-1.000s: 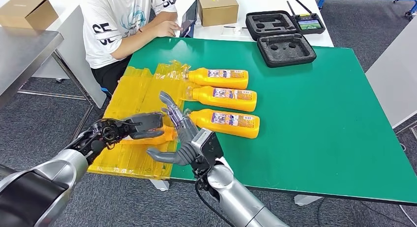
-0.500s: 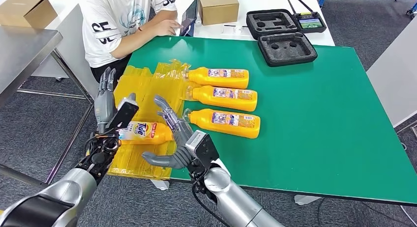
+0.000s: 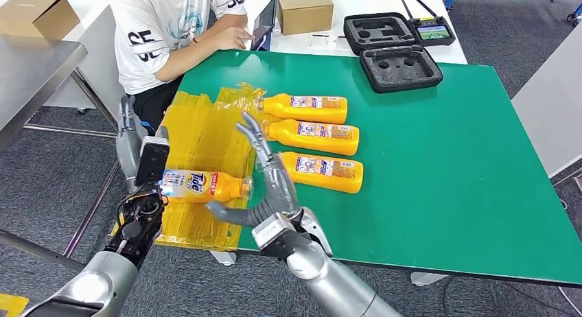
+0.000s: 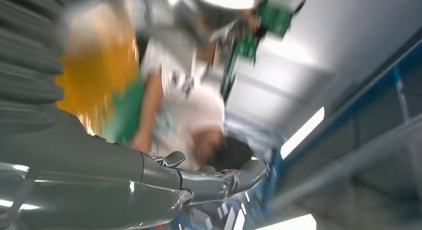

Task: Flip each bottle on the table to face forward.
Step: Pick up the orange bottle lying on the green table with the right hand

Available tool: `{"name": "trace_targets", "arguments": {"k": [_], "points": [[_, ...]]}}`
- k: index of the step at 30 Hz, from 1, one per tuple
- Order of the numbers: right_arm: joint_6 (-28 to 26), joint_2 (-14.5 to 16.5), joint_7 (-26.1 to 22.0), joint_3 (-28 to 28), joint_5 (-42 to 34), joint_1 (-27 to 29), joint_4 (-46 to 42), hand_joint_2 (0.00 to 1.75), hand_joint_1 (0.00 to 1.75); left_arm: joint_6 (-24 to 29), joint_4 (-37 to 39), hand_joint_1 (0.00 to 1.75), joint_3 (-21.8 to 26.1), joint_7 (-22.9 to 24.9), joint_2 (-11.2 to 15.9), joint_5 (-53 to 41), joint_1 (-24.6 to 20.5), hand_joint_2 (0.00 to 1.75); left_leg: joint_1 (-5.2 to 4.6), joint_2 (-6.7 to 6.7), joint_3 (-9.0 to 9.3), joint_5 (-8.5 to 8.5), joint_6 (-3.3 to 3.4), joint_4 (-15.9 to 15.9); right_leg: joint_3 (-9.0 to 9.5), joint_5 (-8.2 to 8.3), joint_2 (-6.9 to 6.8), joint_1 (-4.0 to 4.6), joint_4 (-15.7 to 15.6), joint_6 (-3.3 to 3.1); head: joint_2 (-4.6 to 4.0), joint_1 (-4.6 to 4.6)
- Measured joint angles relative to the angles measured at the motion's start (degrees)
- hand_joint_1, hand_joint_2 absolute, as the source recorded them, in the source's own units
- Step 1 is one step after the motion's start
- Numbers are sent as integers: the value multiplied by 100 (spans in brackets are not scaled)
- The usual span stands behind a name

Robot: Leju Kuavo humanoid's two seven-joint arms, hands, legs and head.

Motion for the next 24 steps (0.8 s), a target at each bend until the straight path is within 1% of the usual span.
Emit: {"name": "trace_targets", "arguments": {"k": [2, 6, 9, 11, 13, 15, 18, 22, 24], "points": [[-114, -137, 203, -110, 248, -14, -41, 175, 0, 0, -136, 0, 107, 0, 4, 231, 46, 0, 0, 0, 0, 0, 0, 0, 1, 0, 0, 0, 0, 0, 0, -1], [-149, -399, 525, -407, 538, -47, -50, 175, 0, -1, -347, 0, 280, 1, 37, 548, 159, 0, 0, 0, -1, 0, 1, 0, 1, 1, -1, -1, 0, 0, 0, 1], [-182, -546, 970, -670, 1146, -107, 17, 175, 0, 0, -518, 0, 392, 0, 64, 959, 263, 0, 0, -1, -1, 0, 1, 0, 1, 2, -1, 0, 0, 1, 0, -1], [-228, -696, 1207, -941, 1536, -186, 181, 175, 0, -2, -679, 0, 481, 0, 81, 1178, 397, 87, -1, -1, -1, 0, 1, 1, 2, 2, -2, -1, 0, 1, 0, -1], [-302, -890, 1289, -1269, 1788, -283, 449, 175, 0, -17, -865, 0, 578, 0, 101, 1327, 583, 175, -2, -2, -3, 0, 1, 1, 3, 1, -3, -3, -1, 1, 0, -1], [-243, -1068, 1351, -1575, 1929, -388, 797, 175, 0, -69, -1016, 0, 659, 0, 113, 1437, 763, 175, -4, -3, -5, 0, 1, 2, 3, 2, -3, -4, -1, 1, 0, 0], [206, -1235, 1577, -1845, 2135, -572, 1377, 175, 0, -179, -1174, 0, 729, -1, 119, 1494, 934, 175, -5, -4, -6, -1, 2, 2, 2, 2, -3, -4, -2, 2, 0, 0], [939, -1292, 2047, -1891, 2565, -890, 2146, 175, 0, -397, -1302, 0, 732, -2, 116, 1478, 1008, 175, -2, -4, -6, 0, 2, 2, 1, 2, -3, -2, -2, 2, 0, -2], [1152, -1285, 2178, -1877, 2721, -1072, 2498, 175, 0, -491, -1345, 0, 715, -2, 109, 1468, 1027, 175, 0, -3, -5, 1, 2, 2, 0, 2, -3, 0, -1, 2, 0, -2]]}}
